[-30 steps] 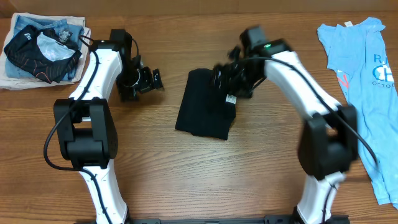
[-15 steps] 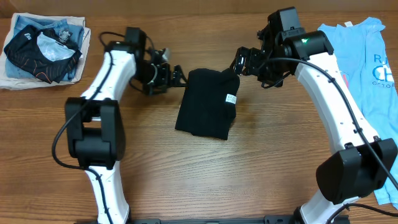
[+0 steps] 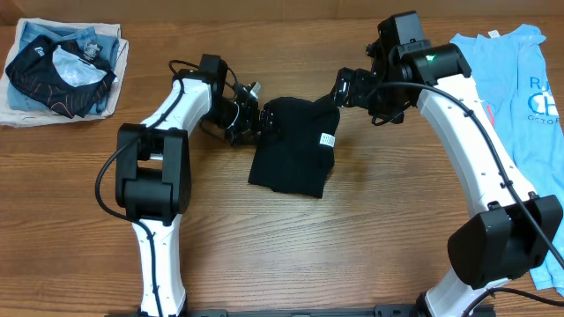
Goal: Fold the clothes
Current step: 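Grasp the folded black shirt's left side with the left gripper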
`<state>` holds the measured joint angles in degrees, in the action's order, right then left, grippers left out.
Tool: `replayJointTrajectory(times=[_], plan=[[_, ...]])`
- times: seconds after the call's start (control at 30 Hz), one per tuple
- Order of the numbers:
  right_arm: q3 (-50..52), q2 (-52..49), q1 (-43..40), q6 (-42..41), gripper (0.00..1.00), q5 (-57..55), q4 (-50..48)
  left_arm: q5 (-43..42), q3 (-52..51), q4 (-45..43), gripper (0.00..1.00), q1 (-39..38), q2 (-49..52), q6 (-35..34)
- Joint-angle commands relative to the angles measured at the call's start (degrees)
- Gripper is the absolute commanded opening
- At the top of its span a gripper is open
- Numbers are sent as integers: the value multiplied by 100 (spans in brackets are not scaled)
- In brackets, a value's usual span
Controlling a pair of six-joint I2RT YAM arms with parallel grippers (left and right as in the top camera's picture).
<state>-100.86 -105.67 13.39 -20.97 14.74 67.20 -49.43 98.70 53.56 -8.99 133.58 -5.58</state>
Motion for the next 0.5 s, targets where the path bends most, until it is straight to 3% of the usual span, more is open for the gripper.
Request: replayJointTrajectory(times=[0.0,0.1,0.27,0.4,0.47], plan=[[42,11,4,-33,100,-79,-22,98,-144,33,83,-90,715,-223],[42,11,4,-33,100,-79,-17,94,-142,-7,65,-90,813,-535],[42,11,4,-33,100,-79,-17,136,-142,-118,49,-122,831,-625],[44,11,4,-31,100,-105,11,136,-142,-157,4,-120,831,-623],[70,11,4,-31,100,-192,24,138,-136,-175,4,-111,828,-623]])
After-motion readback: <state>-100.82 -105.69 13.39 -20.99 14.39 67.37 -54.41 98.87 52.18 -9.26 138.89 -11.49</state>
